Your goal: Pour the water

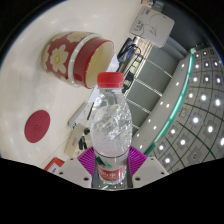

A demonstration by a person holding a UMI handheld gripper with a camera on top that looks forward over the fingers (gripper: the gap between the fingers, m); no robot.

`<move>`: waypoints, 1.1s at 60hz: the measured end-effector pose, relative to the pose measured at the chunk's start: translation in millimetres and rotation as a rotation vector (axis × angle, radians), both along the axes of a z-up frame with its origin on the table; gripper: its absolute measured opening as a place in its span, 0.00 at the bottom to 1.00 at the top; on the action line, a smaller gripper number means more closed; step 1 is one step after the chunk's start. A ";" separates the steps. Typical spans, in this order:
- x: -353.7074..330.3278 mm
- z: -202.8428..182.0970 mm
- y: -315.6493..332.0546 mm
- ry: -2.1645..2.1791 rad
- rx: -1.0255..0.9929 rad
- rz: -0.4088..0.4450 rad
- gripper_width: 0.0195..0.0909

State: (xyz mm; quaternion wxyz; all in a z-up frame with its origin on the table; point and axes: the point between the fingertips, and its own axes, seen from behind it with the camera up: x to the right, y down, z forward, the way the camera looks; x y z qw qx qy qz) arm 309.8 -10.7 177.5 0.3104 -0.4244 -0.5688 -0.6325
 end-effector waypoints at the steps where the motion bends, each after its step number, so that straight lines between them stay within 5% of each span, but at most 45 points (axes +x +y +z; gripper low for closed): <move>1: 0.4 0.2 0.0 0.007 0.001 -0.003 0.29; 14: 1.7 16.5 -4.6 0.187 0.025 -0.006 0.29; 33: -1.7 35.6 -24.0 1.153 -0.012 -0.031 0.29; 49: -6.6 -34.9 -18.8 1.786 -0.209 -0.071 0.29; 66: 1.1 -119.6 -18.5 1.968 -0.315 -0.171 0.29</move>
